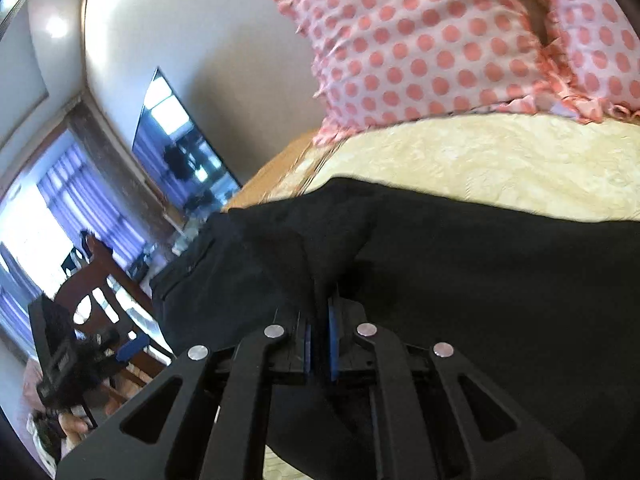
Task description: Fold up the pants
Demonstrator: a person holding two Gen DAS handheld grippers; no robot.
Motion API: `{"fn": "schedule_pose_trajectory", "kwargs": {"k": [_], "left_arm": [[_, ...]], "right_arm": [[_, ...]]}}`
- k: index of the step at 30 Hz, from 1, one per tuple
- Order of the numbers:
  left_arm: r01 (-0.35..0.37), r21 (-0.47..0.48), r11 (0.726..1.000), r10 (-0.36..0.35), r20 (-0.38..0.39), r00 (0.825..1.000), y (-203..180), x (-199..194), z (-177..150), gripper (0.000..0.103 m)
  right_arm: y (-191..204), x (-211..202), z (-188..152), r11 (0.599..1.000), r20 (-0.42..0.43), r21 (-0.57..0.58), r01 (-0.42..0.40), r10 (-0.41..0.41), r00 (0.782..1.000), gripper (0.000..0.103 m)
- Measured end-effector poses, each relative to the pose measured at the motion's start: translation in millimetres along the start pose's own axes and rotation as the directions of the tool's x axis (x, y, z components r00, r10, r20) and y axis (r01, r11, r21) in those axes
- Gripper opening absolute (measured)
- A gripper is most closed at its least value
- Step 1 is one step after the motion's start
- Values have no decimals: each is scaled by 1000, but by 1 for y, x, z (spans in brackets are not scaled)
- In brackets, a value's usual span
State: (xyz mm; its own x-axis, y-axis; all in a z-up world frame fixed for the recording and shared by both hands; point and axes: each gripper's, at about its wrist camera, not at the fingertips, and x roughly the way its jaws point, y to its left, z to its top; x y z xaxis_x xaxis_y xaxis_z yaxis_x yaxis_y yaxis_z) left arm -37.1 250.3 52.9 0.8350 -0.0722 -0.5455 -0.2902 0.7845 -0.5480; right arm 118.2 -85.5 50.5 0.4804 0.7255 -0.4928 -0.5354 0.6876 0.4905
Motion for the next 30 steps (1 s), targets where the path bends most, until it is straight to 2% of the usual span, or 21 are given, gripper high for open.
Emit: {"fn": "schedule_pose_trajectory", "kwargs": {"k": [3, 5, 8, 13, 15, 18, 30], "left_arm": [[21, -73, 997, -22, -17, 1000, 13, 2, 1, 96], [17, -86, 996, -19, -22, 1000, 16, 4, 1, 96], [9, -81, 997, -10, -18, 1000, 16, 3, 2, 96], [25, -100, 995, -30, -43, 999, 20, 7, 7, 96], [43, -125, 991, -50, -55, 997, 23, 10, 9, 96], [65, -166, 984, -78, -72, 994, 26, 17, 13, 96], [54, -302, 952, -94, -118, 989, 37, 23, 22, 96]], "right_arm": [[5, 4, -2, 1000, 5, -4, 4, -4, 1000, 7], [17, 17, -11, 996, -60, -86, 20, -25, 998, 8], [21, 30, -29, 991, -143, -134, 11, -30, 989, 21], [35, 23, -38, 979, -152, -195, -64, 34, 988, 67], [38, 25, -38, 976, -167, -203, -81, 47, 985, 74], [40, 24, -40, 971, -165, -224, -87, 50, 985, 76], [35, 23, -44, 966, -149, -229, -121, 88, 985, 77]]}}
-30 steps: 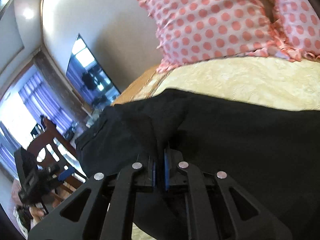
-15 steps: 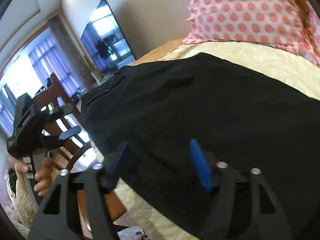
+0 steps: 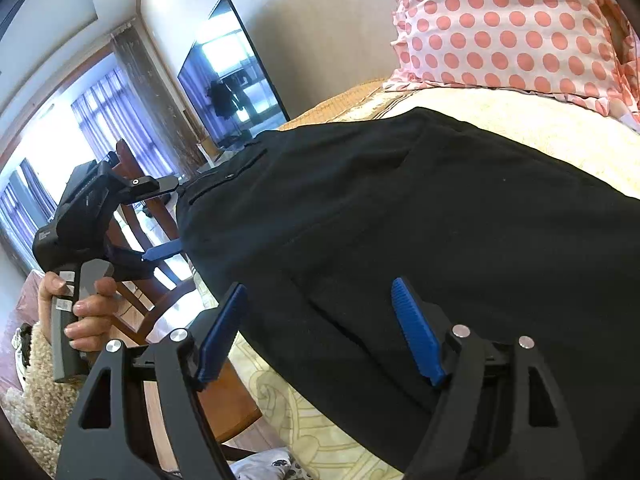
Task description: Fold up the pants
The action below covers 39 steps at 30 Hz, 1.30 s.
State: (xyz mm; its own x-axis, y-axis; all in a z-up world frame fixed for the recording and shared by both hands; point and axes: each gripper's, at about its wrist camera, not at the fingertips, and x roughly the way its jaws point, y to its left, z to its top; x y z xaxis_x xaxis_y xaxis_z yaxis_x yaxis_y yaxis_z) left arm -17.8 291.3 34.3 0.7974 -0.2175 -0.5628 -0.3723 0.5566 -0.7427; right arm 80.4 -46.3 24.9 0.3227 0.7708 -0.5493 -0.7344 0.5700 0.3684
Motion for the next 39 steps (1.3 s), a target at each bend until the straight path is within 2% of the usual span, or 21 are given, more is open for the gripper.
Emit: {"fn": "schedule_pose_trajectory", "kwargs": {"k": [4, 9, 12, 14, 16, 20, 23, 25, 26, 27, 28, 30, 34, 37, 39], "left_arm": [[71, -53, 996, -73, -54, 996, 1, 5, -5, 96], [96, -106, 990, -100, -35, 994, 5, 10, 3, 95], [77, -145, 986, -79, -12, 997, 10, 10, 15, 93], [33, -149, 988, -28, 33, 999, 12, 8, 27, 92], [-17, -139, 990, 30, 90, 995, 14, 3, 39, 91], [-47, -181, 982, 69, 117, 991, 26, 6, 56, 88], [-71, -203, 977, 97, 126, 987, 27, 7, 62, 79], [-130, -204, 970, 162, 149, 976, 26, 7, 64, 52], [-162, -205, 965, 200, 180, 963, 25, 5, 63, 44], [-175, -201, 964, 214, 191, 958, 25, 3, 63, 29], [-191, -192, 963, 230, 211, 950, 23, 2, 61, 21], [-235, -134, 963, 262, 251, 932, 11, 0, 58, 16], [-311, 21, 950, 287, 330, 899, -33, -3, 49, 12], [-315, 160, 935, 240, 367, 899, -81, 0, 38, 11], [-302, 251, 920, 199, 363, 910, -115, 8, 28, 11]], "right_arm": [[-1, 1, 1, 1000, 3, -2, -12, 12, 1000, 81], [1, 1, -1, 1000, 6, -19, -6, 6, 1000, 82], [0, 1, -1, 1000, 9, -16, -12, 12, 1000, 82], [0, 1, -2, 1000, 13, -20, -11, 12, 1000, 82], [2, 0, -4, 999, 16, -33, -10, 10, 1000, 82], [3, -3, -6, 998, 17, -56, -15, 16, 1000, 82], [-5, -11, -6, 997, 10, -4, -79, 79, 997, 82], [-10, -19, -8, 994, 16, 20, -106, 106, 994, 82], [-12, -24, -10, 993, 19, 26, -115, 115, 993, 82], [-14, -29, -12, 992, 22, 31, -121, 121, 992, 82], [-17, -36, -14, 992, 27, 35, -123, 122, 992, 82], [-23, -47, -18, 991, 35, 47, -122, 121, 992, 84], [-41, -77, -25, 987, 76, 104, -125, 118, 990, 86], [-55, -102, -29, 984, 125, 132, -116, 100, 987, 86], [-67, -121, -33, 984, 166, 150, -97, 72, 984, 87]]}}
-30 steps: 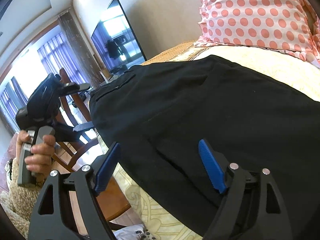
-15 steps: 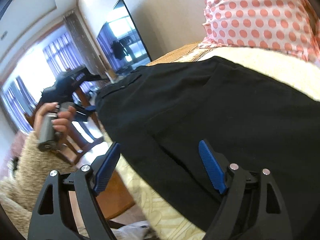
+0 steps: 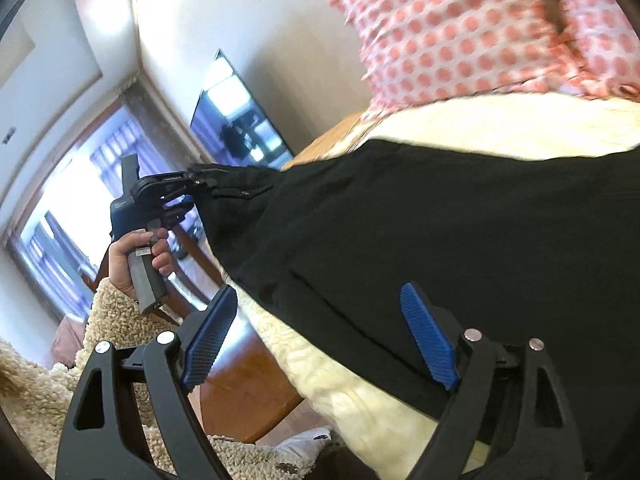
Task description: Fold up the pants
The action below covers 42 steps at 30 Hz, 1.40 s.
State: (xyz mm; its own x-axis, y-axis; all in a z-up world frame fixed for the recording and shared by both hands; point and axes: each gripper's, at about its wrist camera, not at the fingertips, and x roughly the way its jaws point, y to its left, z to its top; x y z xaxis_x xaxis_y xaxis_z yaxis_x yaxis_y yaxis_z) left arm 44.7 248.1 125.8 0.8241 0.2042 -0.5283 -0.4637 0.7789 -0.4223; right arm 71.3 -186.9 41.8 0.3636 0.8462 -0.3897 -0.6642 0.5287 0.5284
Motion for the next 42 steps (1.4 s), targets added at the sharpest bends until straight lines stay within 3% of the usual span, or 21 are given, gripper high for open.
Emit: {"fn": "schedule_pose_trajectory", "kwargs": {"k": [3, 6, 9, 10, 11, 13, 15, 17, 18, 20, 23, 26, 27, 30, 32, 34, 35, 36, 37, 40, 42], "left_arm": [[111, 166, 980, -108, -24, 994, -73, -4, -9, 11], [274, 322, 906, -261, -83, 962, -149, -11, -31, 11], [485, 426, 764, -438, -209, 874, -214, -26, -72, 11], [567, 445, 693, -489, -287, 823, -234, -30, -94, 11], [624, 451, 639, -511, -358, 782, -247, -31, -114, 12], [686, 465, 560, -495, -476, 727, -264, -24, -158, 12], [711, 461, 531, -431, -575, 695, -268, -10, -194, 11], [747, 381, 544, -383, -680, 626, -261, 10, -223, 12], [750, 375, 545, -383, -684, 621, -257, 11, -229, 12], [743, 408, 530, -403, -650, 644, -256, 2, -228, 11], [754, 404, 518, -468, -604, 645, -252, -14, -212, 11], [706, 519, 482, -414, -575, 706, -254, -24, -233, 13], [699, 533, 476, -382, -591, 711, -255, -21, -241, 19], [720, 498, 484, -317, -666, 675, -246, -5, -264, 39], [740, 508, 441, -349, -662, 663, -241, -19, -260, 43], [798, 452, 397, -434, -674, 598, -229, -33, -243, 57], [814, 429, 392, -481, -659, 579, -221, -38, -233, 65], [802, 426, 420, -525, -607, 597, -211, -41, -216, 81], [772, 443, 455, -534, -558, 635, -206, -41, -207, 88], [619, 510, 598, -450, -425, 785, -193, -26, -186, 88], [550, 500, 669, -387, -397, 832, -184, -7, -178, 91]], "right_arm": [[-14, -27, 0, 998, 56, 33, 47, -48, 997, 88], [-34, -59, -2, 990, 120, 94, 108, -119, 986, 88], [-51, -91, -10, 971, 169, 170, 169, -198, 965, 88], [-58, -103, -13, 960, 184, 199, 198, -235, 954, 88], [-65, -113, -17, 949, 195, 223, 222, -267, 944, 88], [-77, -130, -23, 925, 204, 272, 267, -326, 923, 88], [-88, -143, -28, 903, 205, 311, 295, -367, 907, 88], [-97, -153, -34, 883, 203, 344, 319, -402, 893, 88], [-101, -157, -35, 874, 202, 358, 328, -416, 887, 88], [-108, -156, -34, 867, 202, 373, 331, -424, 883, 88], [-112, -157, -31, 867, 217, 383, 318, -419, 882, 88], [-113, -158, -31, 865, 222, 376, 332, -432, 874, 88], [-112, -158, -31, 862, 219, 379, 336, -436, 873, 88], [-111, -159, -28, 859, 224, 383, 340, -443, 868, 88], [-106, -161, -23, 861, 241, 362, 356, -456, 857, 88], [-98, -164, -16, 870, 268, 323, 372, -461, 846, 88], [-95, -163, -13, 878, 280, 306, 368, -453, 847, 88], [-89, -160, -8, 894, 295, 275, 353, -428, 854, 88], [-84, -155, -5, 906, 296, 250, 341, -407, 864, 88], [-67, -124, 5, 939, 256, 152, 309, -339, 905, 88], [-56, -103, 10, 953, 216, 94, 288, -302, 928, 88]]}}
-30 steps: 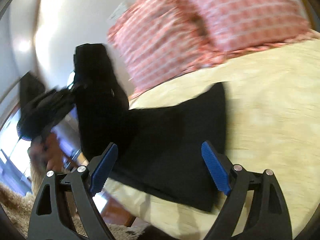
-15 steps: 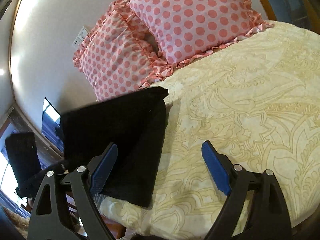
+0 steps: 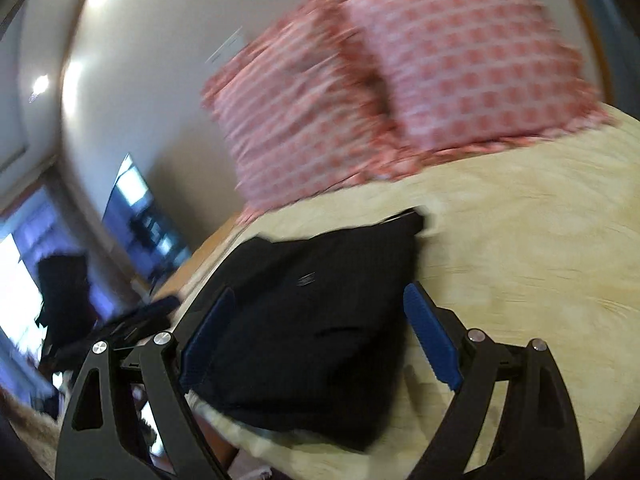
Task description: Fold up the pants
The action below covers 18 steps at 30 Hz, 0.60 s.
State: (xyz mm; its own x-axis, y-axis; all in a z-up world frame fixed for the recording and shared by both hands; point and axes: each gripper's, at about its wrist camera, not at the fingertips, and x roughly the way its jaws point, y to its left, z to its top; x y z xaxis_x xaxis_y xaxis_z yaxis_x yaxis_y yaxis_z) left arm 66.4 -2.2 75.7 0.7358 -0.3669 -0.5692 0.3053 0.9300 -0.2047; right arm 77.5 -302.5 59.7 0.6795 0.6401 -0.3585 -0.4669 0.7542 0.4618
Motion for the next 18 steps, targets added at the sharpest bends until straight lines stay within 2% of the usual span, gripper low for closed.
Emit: {"fn": "schedule_pose_trajectory", "kwargs": {"k": [2, 4, 6, 10, 11, 12, 14, 15, 17, 18], "left_arm": [[-30, -41, 999, 29, -31, 999, 11, 6, -4, 93], [-60, -81, 995, 54, -83, 995, 23, 13, -12, 94], [-78, -111, 991, 63, -131, 989, 37, 24, -20, 92], [-14, -164, 986, -4, -107, 994, 53, 15, -36, 89], [-4, -173, 985, -14, -102, 995, 56, 14, -36, 89], [9, -184, 983, -26, -95, 995, 58, 12, -36, 89], [19, -185, 983, -36, -89, 995, 59, 14, -36, 89], [21, -183, 983, -38, -86, 996, 59, 14, -36, 89], [24, -178, 984, -39, -81, 996, 57, 14, -37, 89], [24, -175, 984, -38, -82, 996, 56, 17, -34, 89]], "right_arm": [[14, 19, -2, 999, -50, -45, -22, 20, 999, 88], [15, 33, -8, 999, -105, -53, 12, -17, 994, 96], [5, 49, -18, 999, -203, -16, 44, -47, 978, 96], [7, 43, -14, 999, -234, -36, 34, -42, 971, 96], [3, 38, -7, 1000, -218, -9, 19, -20, 976, 96], [-4, 29, 3, 999, -165, 24, 28, -23, 986, 95], [-19, 22, 19, 995, -102, 64, 81, -75, 992, 95], [-27, 24, 25, 991, -100, 84, 106, -97, 990, 95], [-48, 38, 34, 981, -149, 137, 137, -117, 982, 90], [-55, 44, 35, 977, -170, 151, 151, -125, 978, 82]]}}
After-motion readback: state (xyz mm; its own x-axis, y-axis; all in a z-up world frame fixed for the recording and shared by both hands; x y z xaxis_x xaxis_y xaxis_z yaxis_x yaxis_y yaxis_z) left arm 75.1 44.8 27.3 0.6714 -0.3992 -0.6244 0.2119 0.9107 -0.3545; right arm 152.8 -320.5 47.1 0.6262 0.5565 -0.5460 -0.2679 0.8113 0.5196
